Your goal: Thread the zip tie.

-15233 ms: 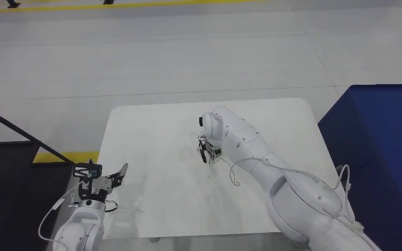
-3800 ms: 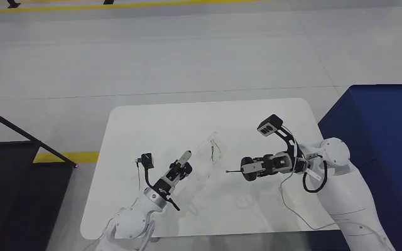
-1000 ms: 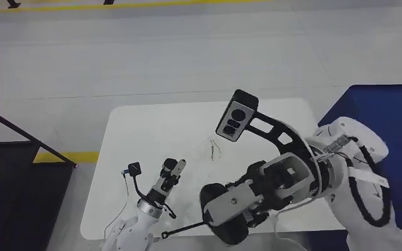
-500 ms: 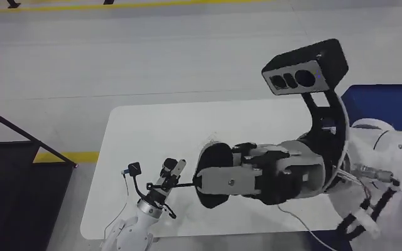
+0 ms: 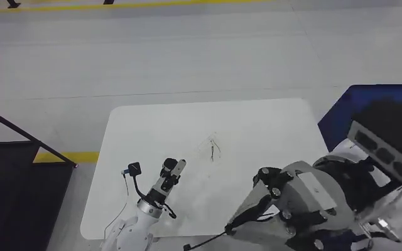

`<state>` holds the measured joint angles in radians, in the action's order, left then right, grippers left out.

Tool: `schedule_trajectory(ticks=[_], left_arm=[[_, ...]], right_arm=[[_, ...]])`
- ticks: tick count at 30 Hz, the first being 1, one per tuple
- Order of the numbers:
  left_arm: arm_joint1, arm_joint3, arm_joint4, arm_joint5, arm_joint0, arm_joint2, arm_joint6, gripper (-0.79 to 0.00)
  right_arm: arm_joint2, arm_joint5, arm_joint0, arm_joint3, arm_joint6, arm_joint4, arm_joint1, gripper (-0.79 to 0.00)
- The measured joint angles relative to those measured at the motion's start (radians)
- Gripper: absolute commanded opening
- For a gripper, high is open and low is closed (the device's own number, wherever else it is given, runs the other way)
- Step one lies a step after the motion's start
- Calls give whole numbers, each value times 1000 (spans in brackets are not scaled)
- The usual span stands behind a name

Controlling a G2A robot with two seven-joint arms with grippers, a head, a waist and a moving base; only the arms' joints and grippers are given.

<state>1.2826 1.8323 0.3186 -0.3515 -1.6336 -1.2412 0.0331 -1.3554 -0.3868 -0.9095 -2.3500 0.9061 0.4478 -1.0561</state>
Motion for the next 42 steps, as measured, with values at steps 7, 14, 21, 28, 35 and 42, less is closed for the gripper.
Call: schedule_trajectory(ticks=[7, 14, 21, 28, 35, 42], left_arm=[[0, 0, 0, 0, 0, 0, 0, 0], [0, 0, 0, 0, 0, 0, 0, 0], [0, 0, 0, 0, 0, 0, 0, 0], [0, 0, 0, 0, 0, 0, 0, 0], [0, 0, 0, 0, 0, 0, 0, 0], [0, 0, 0, 0, 0, 0, 0, 0]], right_arm=[[-8, 153, -42, 7, 92, 121, 11, -785], [25, 525, 34, 80, 124, 506, 9, -785], [56, 587, 80, 74, 117, 584, 4, -785], [86, 564, 92, 95, 58, 444, 4, -785], [158, 551, 113, 75, 20, 304, -2, -785], [158, 566, 128, 138, 9, 347, -6, -785]])
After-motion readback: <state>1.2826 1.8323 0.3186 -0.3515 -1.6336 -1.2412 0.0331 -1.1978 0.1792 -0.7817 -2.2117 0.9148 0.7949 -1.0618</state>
